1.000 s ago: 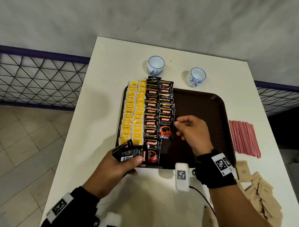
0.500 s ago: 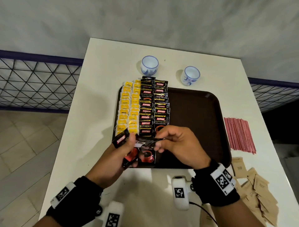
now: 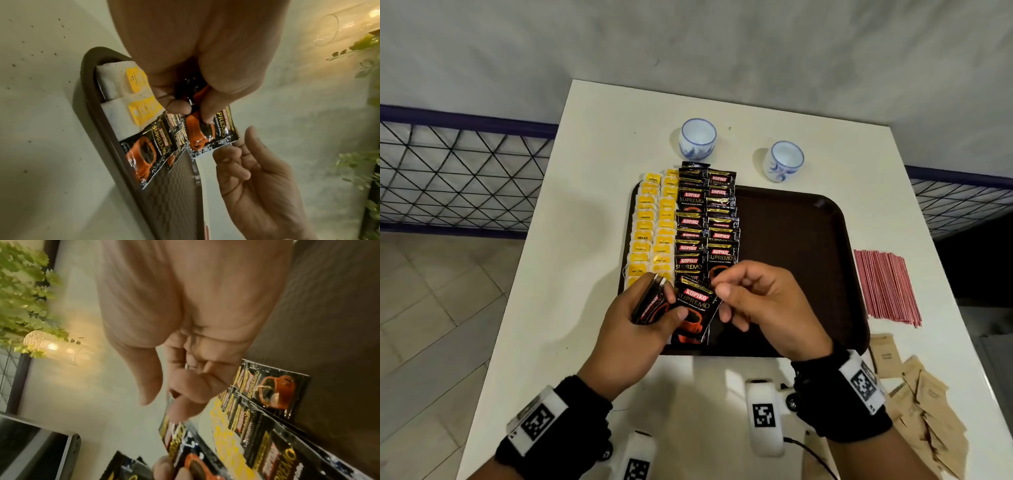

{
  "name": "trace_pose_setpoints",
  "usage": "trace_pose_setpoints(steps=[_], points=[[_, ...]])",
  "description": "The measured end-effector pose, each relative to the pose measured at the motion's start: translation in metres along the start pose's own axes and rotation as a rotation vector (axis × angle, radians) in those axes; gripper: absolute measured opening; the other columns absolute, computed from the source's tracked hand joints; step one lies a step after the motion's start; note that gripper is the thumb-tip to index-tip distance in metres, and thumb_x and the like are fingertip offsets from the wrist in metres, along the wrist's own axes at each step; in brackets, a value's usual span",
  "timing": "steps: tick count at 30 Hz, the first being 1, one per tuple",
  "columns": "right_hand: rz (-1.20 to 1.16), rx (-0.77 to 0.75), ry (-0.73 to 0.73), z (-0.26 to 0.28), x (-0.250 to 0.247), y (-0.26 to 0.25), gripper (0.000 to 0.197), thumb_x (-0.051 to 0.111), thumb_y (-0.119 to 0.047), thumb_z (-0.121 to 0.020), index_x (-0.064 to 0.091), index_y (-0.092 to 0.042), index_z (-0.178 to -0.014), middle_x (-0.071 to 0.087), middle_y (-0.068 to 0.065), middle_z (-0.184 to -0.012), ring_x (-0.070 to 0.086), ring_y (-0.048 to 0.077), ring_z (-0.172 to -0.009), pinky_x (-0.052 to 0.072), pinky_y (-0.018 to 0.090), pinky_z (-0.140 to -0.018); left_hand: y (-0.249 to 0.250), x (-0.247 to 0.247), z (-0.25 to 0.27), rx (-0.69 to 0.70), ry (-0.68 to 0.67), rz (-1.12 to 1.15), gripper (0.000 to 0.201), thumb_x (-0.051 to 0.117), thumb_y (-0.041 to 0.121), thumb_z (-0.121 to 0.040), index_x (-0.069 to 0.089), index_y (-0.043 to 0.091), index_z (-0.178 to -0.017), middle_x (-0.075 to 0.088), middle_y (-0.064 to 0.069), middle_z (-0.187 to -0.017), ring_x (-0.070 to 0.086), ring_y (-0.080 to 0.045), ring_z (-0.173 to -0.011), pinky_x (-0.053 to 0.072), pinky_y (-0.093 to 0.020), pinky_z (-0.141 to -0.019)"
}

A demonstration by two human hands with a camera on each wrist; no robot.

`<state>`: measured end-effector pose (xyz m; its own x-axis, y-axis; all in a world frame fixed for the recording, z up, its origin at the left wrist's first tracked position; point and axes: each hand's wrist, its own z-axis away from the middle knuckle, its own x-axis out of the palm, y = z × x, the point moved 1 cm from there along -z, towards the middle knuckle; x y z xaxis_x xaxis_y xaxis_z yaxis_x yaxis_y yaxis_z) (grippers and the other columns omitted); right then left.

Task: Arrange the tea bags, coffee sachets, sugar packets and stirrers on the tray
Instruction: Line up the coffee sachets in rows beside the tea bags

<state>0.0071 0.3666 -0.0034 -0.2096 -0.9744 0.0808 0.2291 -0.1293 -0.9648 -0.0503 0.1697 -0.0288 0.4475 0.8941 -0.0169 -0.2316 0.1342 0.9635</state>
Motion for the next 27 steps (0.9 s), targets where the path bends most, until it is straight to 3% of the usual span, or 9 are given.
trace_pose_setpoints(steps=[2, 4, 6, 10, 14, 16, 20, 23, 27], points=[[0.002, 0.003, -0.017, 0.001, -0.002, -0.002, 0.021, 0.074, -0.008, -0.083, 0.068, 0.005, -0.099, 0.064, 0.011, -0.07, 0.061, 0.018, -0.057, 0.041, 0.025, -0.043, 0.002, 0.001, 0.002, 0.026, -0.003, -0.017, 0.021, 0.074, 0.001, -0.088, 0.056, 0.012, -0.084, 0.068, -0.003, -0.08, 0.068, -0.015, -0.071, 0.051, -0.025, -0.06], [0.075, -0.005, -0.007, 0.001, -0.004, -0.005, 0.013, 0.073, 0.001, -0.083, 0.068, 0.007, -0.094, 0.065, 0.007, -0.067, 0.059, 0.015, -0.055, 0.04, 0.024, -0.044, 0.004, 0.002, 0.002, 0.035, -0.021, -0.017, 0.02, 0.073, 0.0, -0.088, 0.055, 0.009, -0.085, 0.071, 0.0, -0.084, 0.071, -0.01, -0.08, 0.053, -0.023, -0.065], [0.192, -0.044, 0.073, 0.0, -0.014, -0.012, 0.005, 0.074, 0.006, -0.082, 0.071, 0.004, -0.085, 0.068, 0.004, -0.068, 0.059, 0.011, -0.058, 0.043, 0.02, -0.053, 0.005, 0.002, 0.003, 0.046, -0.036, -0.014, 0.019, 0.071, 0.001, -0.09, 0.054, 0.007, -0.086, 0.075, 0.0, -0.096, 0.073, -0.013, -0.096, 0.058, -0.029, -0.077], [0.364, -0.046, 0.204, -0.002, -0.045, -0.028, 0.018, 0.08, 0.003, -0.076, 0.075, -0.013, -0.07, 0.074, 0.003, -0.076, 0.063, 0.011, -0.068, 0.049, 0.022, -0.068, 0.004, -0.004, 0.002, 0.073, -0.043, -0.04, 0.021, 0.072, 0.007, -0.091, 0.052, 0.007, -0.087, 0.074, -0.001, -0.108, 0.07, -0.02, -0.105, 0.057, -0.044, -0.09], [0.493, -0.021, 0.105, 0.005, -0.043, -0.034, 0.018, 0.082, -0.001, -0.076, 0.074, -0.016, -0.069, 0.073, 0.004, -0.08, 0.068, 0.017, -0.077, 0.051, 0.031, -0.078, 0.014, 0.003, 0.005, 0.109, -0.144, -0.072, 0.022, 0.077, 0.022, -0.088, 0.061, 0.036, -0.087, 0.072, 0.004, -0.115, 0.067, -0.016, -0.115, 0.056, -0.04, -0.094], [0.396, -0.011, 0.036, 0.005, -0.037, -0.036, 0.015, 0.08, 0.001, -0.077, 0.074, -0.012, -0.072, 0.072, 0.008, -0.08, 0.066, 0.017, -0.071, 0.051, 0.028, -0.071, 0.017, 0.01, 0.006, 0.117, -0.196, -0.074, 0.027, 0.077, 0.017, -0.089, 0.06, 0.038, -0.087, 0.072, 0.007, -0.11, 0.068, -0.014, -0.111, 0.056, -0.033, -0.09], [0.292, 0.042, -0.017, 0.004, -0.024, -0.027, 0.005, 0.074, 0.001, -0.084, 0.071, -0.002, -0.082, 0.067, 0.011, -0.068, 0.057, 0.016, -0.055, 0.042, 0.022, -0.051, 0.016, 0.019, 0.003, 0.135, -0.156, -0.087, 0.021, 0.074, 0.008, -0.09, 0.056, 0.017, -0.086, 0.061, 0.005, -0.077, 0.061, -0.011, -0.069, 0.049, -0.025, -0.065], [0.186, 0.101, 0.0, 0.005, -0.019, -0.011, 0.011, 0.073, 0.001, -0.085, 0.066, 0.005, -0.092, 0.063, 0.012, -0.072, 0.06, 0.018, -0.057, 0.039, 0.023, -0.044, 0.014, 0.019, 0.0, 0.118, -0.091, -0.042, 0.021, 0.074, 0.004, -0.089, 0.055, 0.013, -0.084, 0.06, 0.006, -0.075, 0.059, -0.01, -0.067, 0.048, -0.022, -0.062], [0.124, 0.137, 0.008, 0.008, -0.016, 0.004, 0.007, 0.069, 0.005, -0.086, 0.063, 0.007, -0.082, 0.061, 0.016, -0.062, 0.057, 0.015, -0.051, 0.04, 0.022, -0.044, 0.012, 0.018, 0.0, 0.096, -0.078, -0.02, 0.022, 0.073, 0.003, -0.089, 0.055, 0.013, -0.083, 0.064, 0.005, -0.078, 0.063, -0.01, -0.07, 0.051, -0.023, -0.063]])
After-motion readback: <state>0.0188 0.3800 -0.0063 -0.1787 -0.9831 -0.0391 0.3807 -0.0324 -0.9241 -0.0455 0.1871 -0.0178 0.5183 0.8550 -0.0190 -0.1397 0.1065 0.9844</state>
